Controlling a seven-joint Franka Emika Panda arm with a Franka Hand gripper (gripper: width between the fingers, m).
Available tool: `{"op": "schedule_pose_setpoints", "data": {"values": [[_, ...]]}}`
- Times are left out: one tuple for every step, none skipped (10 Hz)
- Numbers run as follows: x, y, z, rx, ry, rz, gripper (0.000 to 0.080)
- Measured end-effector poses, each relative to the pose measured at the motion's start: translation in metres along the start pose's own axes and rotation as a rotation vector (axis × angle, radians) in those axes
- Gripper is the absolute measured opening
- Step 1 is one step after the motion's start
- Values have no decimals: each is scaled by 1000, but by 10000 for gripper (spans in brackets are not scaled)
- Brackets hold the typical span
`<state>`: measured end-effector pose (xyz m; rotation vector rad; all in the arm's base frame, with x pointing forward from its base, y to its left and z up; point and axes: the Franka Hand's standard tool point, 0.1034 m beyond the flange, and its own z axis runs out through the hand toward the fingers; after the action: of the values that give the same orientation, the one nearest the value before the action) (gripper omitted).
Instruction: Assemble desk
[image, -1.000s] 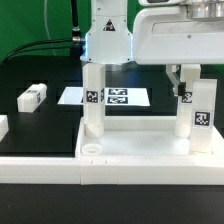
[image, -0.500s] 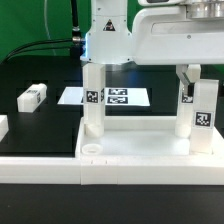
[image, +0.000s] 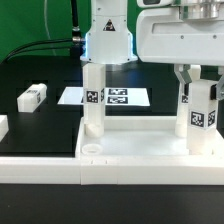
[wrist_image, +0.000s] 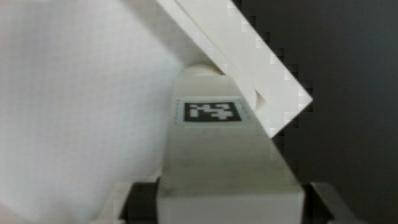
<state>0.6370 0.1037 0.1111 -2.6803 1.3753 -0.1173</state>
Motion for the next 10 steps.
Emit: {"op": "schedule_pose_setpoints", "data": {"values": [[0,0,0,-2,4,88,287],[0,1,0,-2,4,136,288],[1,1,0,-1,4,188,288],[1,1,0,-1,4,245,288],[1,1,0,-2,4,272,288],[1,1,0,1,3,347,288],[0,3,-1,25,-6,469,288],[-3,5,-1,59,-11,599,288],[-6,5,-1,71,-19,712,288],[-8,4,-1,74,-27,803,288]]}}
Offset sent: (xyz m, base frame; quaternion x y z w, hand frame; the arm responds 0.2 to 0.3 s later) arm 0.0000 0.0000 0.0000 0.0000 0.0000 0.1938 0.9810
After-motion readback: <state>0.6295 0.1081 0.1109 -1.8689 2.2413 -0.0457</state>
